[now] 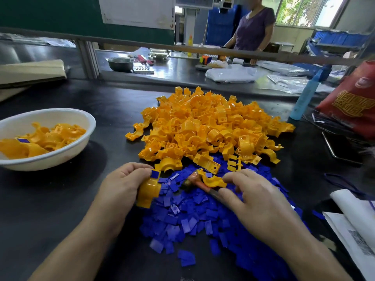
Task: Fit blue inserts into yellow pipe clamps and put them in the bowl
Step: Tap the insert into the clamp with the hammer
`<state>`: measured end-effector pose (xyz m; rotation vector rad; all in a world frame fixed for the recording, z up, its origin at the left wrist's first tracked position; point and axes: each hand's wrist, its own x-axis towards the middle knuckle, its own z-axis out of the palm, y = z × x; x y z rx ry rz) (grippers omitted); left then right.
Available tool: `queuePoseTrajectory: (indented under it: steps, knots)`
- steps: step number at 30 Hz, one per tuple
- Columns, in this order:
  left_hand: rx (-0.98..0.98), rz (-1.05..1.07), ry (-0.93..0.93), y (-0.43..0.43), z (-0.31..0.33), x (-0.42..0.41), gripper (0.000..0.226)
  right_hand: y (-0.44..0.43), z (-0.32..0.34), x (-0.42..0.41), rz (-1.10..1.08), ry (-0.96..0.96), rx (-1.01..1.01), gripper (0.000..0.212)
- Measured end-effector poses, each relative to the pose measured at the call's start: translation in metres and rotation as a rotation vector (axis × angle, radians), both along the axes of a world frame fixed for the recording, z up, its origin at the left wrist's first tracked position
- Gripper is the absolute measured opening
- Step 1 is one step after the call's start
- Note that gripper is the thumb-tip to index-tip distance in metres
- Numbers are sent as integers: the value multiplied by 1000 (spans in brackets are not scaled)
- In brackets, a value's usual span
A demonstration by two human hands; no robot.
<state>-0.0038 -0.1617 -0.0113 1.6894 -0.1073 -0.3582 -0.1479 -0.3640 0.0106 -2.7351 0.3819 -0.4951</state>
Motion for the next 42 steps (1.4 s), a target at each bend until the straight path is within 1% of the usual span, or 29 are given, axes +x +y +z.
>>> queuePoseTrajectory:
  steps: [2,3,6,8,10,11,12,13,14,15,18,20,22,24,26,29,30,32,34,36,38,40,42]
  knots:
    - [107,-8,28,8,3,10,14,-11,4,-10,-52,129,-117,38]
    - [195,-39,7,12,3,15,13,-13,4,-17,-66,180,-148,38]
    - [470,-112,-134,24,7,23,14,-10,-6,-35,-52,315,-197,38]
    - [594,-143,-208,31,7,20,16,-6,-13,-44,-56,344,-198,39]
    - [733,-156,-284,38,4,15,12,-3,-17,-47,-68,331,-210,38]
    - [806,-165,-320,41,1,12,27,-2,-18,-48,-70,317,-219,37]
    - [861,-171,-349,45,-3,9,47,-1,-18,-49,-67,299,-228,34]
    - [905,-170,-378,48,-7,6,63,-1,-17,-50,-63,280,-235,31]
    - [948,-166,-418,50,-11,2,72,0,-15,-51,-61,260,-238,29]
    - [978,-162,-457,51,-13,-3,74,1,-13,-52,-61,245,-235,26]
    - [979,-91,-550,53,-23,-12,62,7,-7,-56,-72,216,-184,22]
    - [950,-34,-592,52,-27,-14,52,12,-6,-58,-91,181,-116,20]
    - [932,-15,-636,52,-30,-16,47,18,-4,-58,-112,147,-39,15]
    - [917,-19,-681,51,-34,-17,47,22,1,-56,-119,160,71,10]
    - [943,-11,-718,50,-37,-17,53,26,5,-52,-93,188,159,11]
    - [1028,-13,-736,47,-40,-16,66,39,10,-45,-22,202,186,14]
    - [1032,-18,-738,46,-41,-15,68,45,11,-42,-2,199,182,16]
    - [1005,-22,-740,47,-43,-13,64,57,13,-36,0,216,165,23]
    - [981,-20,-733,48,-43,-12,59,65,14,-31,-7,255,146,29]
    - [966,-24,-724,49,-43,-10,57,67,13,-25,2,307,125,28]
    - [952,-28,-719,49,-43,-9,56,65,8,-16,37,376,141,21]
    - [942,-33,-715,49,-42,-9,55,63,0,-5,106,496,164,11]
    - [940,-37,-706,49,-41,-8,55,60,-5,2,149,568,161,8]
